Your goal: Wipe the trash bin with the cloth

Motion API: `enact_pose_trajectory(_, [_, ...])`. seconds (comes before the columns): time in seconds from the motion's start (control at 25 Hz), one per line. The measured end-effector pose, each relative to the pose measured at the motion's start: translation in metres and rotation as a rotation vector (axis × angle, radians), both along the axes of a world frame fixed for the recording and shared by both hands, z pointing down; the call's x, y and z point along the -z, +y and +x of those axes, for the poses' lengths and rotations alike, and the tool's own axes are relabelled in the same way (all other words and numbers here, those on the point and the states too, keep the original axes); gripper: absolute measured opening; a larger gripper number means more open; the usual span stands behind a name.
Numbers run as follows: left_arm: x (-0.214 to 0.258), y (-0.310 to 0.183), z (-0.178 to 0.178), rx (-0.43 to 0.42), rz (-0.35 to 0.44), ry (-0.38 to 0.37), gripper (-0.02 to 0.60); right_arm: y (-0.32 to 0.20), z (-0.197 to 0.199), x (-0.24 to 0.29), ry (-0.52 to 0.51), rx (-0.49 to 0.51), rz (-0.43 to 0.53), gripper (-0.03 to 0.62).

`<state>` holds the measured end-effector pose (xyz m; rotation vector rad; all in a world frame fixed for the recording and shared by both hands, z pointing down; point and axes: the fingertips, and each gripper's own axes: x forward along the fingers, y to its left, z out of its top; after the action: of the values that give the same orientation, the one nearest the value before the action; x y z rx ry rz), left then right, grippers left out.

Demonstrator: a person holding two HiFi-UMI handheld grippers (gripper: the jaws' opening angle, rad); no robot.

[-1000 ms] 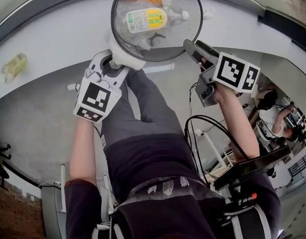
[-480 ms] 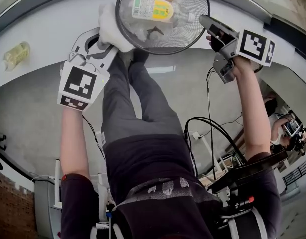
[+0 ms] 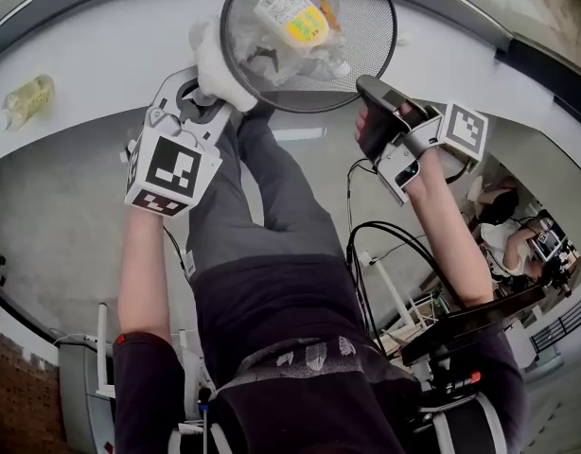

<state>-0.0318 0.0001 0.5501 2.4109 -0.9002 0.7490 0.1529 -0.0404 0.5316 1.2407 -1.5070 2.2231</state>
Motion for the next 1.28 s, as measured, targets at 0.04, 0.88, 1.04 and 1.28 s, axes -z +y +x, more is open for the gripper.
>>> enact_pose_trajectory(0.04, [-0.001, 0.006, 0.005, -0.011, -0.012, 0.003, 0.107, 0.005, -0.003, -0.001, -0.008, -0.024, 0.001, 0.052])
enact_pose_trajectory(0.88, [0.001, 0.025, 0.008, 0.073, -0.119, 0.176, 0.108, -0.093, -0.027, 0.036, 0.323, 0.637, 0.495, 0.184])
enact_pose_trajectory(1.04, [0.003, -0.002, -0.033, 0.163, -0.063, 0.101, 0.109, -0.092, -0.047, 0.008, 0.315, 0.799, 0.426, 0.184])
enact_pose_trajectory(1.28, [0.000, -0.014, -0.053, 0.205, -0.020, -0.024, 0.107, -0.058, -0.054, 0.001, 0.168, 0.460, 0.210, 0.075])
